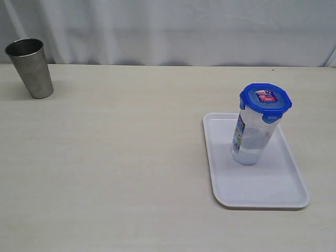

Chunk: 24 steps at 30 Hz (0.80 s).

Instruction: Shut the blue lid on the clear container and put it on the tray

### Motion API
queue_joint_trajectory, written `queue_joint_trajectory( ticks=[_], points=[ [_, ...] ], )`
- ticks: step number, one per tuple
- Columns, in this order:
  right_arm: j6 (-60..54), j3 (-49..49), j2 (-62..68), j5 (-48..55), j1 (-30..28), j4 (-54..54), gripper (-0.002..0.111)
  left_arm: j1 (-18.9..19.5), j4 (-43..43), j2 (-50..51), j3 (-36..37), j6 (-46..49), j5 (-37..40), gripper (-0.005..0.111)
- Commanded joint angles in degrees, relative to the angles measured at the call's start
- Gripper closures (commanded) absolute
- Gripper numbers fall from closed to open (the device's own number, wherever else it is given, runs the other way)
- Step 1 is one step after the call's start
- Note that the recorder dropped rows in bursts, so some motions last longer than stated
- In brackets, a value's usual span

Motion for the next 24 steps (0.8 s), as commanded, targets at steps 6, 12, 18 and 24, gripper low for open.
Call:
queue_joint_trajectory(
  ticks=[6, 12, 18, 24],
  points=[
    [-0.4, 0.1, -0.4, -0.6, -0.2, 0.1, 0.104, 10.9, -0.5, -2.4, 9.5, -2.8, -4.0, 0.107],
    [-0.4, 0.1, -0.4, -0.6, -0.2, 0.1, 0.104, 17.7, -0.5, -2.4, 11.0, -4.3, -1.1, 0.107],
    [-0.4, 0.1, -0.4, -0.6, -0.2, 0.1, 0.104, 19.5, -0.5, -2.4, 11.0, -4.2, 1.7, 0.107],
    [-0.4, 0.1, -0.4, -0.6, -0.2, 0.1, 0.104, 19.5, 0.1, -2.4, 12.8, -4.0, 3.2, 0.107]
  ],
)
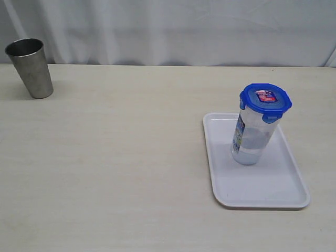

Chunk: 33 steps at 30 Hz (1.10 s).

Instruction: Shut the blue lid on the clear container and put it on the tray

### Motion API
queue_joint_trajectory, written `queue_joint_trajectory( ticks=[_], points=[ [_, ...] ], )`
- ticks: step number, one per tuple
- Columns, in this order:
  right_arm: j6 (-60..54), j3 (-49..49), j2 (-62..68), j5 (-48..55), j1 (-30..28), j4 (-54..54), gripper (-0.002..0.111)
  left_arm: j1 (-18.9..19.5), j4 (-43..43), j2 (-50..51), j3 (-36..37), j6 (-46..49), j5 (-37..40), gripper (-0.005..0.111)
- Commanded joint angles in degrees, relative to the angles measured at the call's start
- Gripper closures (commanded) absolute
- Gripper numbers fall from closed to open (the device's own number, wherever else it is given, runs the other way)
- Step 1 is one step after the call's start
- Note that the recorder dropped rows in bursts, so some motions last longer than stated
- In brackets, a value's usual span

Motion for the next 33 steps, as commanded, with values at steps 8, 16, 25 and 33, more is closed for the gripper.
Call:
queue_joint_trajectory(
  ticks=[8, 16, 25, 33],
  points=[
    [-0.4, 0.1, -0.4, -0.6, -0.2, 0.1, 0.104, 2.6, -3.8, -0.2, 9.4, -0.1, 0.6, 0.107],
    [-0.4, 0.1, -0.4, -0.6, -0.2, 0.1, 0.104, 5.7, -6.2, -0.2, 12.1, 0.2, 1.3, 0.107],
    [-0.4, 0.1, -0.4, -0.6, -0.2, 0.1, 0.104, 5.7, -3.5, -0.2, 12.1, 2.0, 5.8, 0.107],
    [-0.4, 0.1, -0.4, -0.6, -0.2, 0.1, 0.104, 5.7, -3.5, -0.2, 12.1, 5.7, 5.3, 0.107]
  ],
)
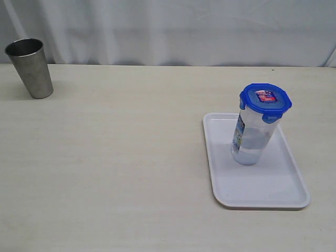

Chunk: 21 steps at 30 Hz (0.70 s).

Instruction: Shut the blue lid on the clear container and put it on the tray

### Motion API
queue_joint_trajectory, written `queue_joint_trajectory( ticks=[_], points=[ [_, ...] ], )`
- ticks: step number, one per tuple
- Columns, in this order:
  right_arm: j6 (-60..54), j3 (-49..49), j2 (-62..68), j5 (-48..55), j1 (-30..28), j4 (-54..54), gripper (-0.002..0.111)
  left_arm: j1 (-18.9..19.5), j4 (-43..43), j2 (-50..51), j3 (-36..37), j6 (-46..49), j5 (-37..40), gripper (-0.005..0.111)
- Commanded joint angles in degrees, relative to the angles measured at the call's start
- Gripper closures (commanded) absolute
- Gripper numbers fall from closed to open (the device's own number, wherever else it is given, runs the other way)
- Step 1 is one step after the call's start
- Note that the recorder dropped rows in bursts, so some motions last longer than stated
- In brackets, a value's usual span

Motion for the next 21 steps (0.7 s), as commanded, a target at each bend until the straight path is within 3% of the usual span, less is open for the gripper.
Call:
queue_joint_trajectory(
  ticks=[1, 21],
  points=[
    [-0.4, 0.1, -0.4, -0.6, -0.2, 0.1, 0.104, 0.2, 0.4, -0.1, 0.2, 2.8, -0.2, 0.107],
    [-0.4, 0.1, -0.4, -0.6, -0.2, 0.1, 0.104, 0.2, -2.4, -0.1, 0.2, 1.5, -0.1, 0.107]
  ],
)
